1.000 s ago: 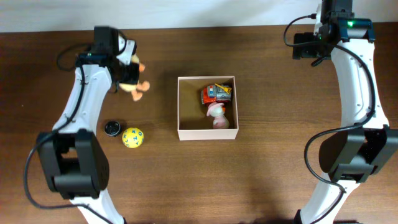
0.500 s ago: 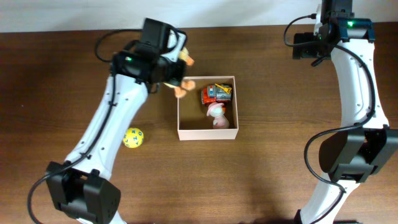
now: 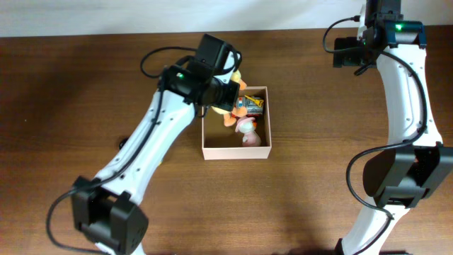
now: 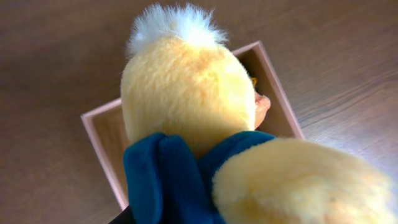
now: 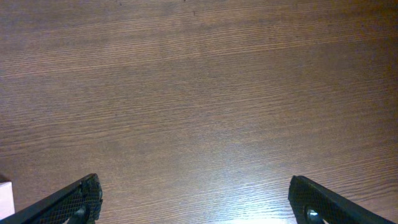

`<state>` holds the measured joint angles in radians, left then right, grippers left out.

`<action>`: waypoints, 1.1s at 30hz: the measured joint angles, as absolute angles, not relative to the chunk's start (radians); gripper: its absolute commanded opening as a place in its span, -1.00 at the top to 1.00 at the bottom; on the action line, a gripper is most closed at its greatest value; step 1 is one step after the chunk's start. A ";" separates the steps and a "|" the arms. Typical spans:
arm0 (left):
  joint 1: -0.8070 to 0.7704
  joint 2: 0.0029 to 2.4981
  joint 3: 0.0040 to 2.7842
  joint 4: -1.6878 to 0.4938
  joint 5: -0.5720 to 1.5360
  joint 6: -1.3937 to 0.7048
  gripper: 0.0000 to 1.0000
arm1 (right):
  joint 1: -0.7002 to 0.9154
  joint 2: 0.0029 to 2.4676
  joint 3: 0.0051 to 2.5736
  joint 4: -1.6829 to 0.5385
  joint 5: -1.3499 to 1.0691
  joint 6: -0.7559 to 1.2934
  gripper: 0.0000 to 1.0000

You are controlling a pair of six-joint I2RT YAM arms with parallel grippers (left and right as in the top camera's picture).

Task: Pack container
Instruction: 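Lift the yellow duck and carry it right into the box, then lower the yellow duck into the box's left side and release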

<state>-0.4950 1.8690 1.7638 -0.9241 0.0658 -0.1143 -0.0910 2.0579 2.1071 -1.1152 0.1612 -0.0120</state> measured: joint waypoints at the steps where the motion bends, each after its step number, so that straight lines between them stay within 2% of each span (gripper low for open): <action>1: -0.495 1.887 1.763 -0.925 0.063 -0.122 0.63 | -0.091 2.058 2.107 -1.115 0.161 -0.012 -0.98; 9: -0.495 2.006 1.752 -0.924 0.005 -0.155 0.63 | -0.091 2.058 2.107 -1.115 0.161 -0.012 -0.98; 22: -0.495 2.025 1.751 -0.918 -0.120 -0.159 0.60 | -0.091 2.058 2.107 -1.115 0.161 -0.012 -0.98; 23: -0.495 2.026 1.751 -0.918 -0.123 -0.159 0.46 | -0.091 2.058 2.107 -1.115 0.161 -0.012 -0.98; 27: -0.495 2.039 1.751 -0.917 -0.132 -0.159 0.44 | -0.091 2.058 2.107 -1.115 0.161 -0.012 -0.98; 29: -0.495 2.048 1.751 -0.917 -0.132 -0.159 0.16 | -0.091 2.058 2.107 -1.115 0.161 -0.012 -0.98; 33: -0.495 2.053 1.751 -0.916 -0.132 -0.166 -0.03 | -0.091 2.058 2.107 -1.115 0.161 -0.012 -0.98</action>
